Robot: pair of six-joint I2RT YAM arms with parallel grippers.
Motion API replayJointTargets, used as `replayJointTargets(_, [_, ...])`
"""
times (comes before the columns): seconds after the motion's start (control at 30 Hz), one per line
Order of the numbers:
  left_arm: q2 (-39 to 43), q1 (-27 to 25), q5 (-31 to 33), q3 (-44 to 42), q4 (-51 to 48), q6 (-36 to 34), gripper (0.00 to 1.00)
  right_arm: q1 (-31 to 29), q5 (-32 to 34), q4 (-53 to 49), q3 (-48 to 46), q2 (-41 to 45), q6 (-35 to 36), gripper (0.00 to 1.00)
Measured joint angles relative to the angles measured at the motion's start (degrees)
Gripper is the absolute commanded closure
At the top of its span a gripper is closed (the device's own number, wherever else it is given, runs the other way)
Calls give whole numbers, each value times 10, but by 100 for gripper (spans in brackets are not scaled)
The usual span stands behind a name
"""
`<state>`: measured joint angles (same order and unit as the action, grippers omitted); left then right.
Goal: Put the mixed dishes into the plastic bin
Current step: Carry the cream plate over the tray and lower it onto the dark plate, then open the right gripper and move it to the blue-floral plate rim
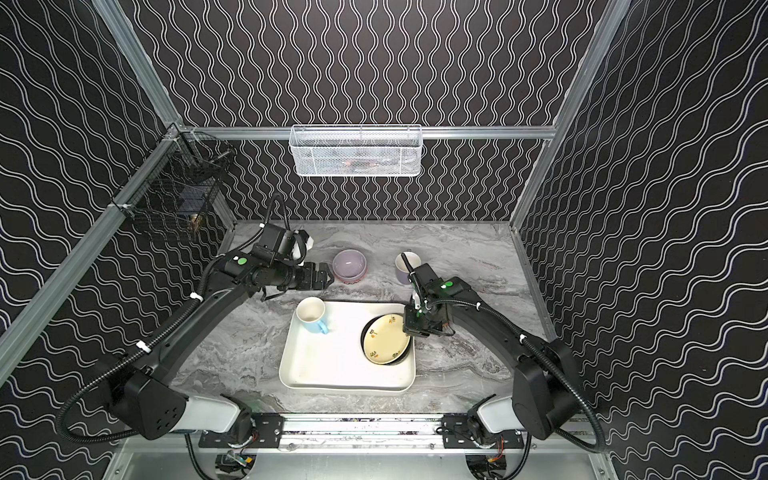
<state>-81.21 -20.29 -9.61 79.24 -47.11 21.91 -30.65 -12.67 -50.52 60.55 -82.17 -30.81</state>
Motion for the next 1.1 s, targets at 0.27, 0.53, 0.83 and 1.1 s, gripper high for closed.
replayJointTargets(0.27, [-10,16,-14,5,4,-10,2,0,13,-1,9,-27,4,91])
replayJointTargets(0.53, [-16,24,-23,5,11,-11,2,0,28,-10,30,-38,14,78])
replayJointTargets(0.83, [-17,28,-31,1,16,-11,2,0,37,-34,43,-41,15,77])
replayJointTargets(1.1, [-33,30,-42,26,17,-18,2,95,81,-52,71,-19,17,61])
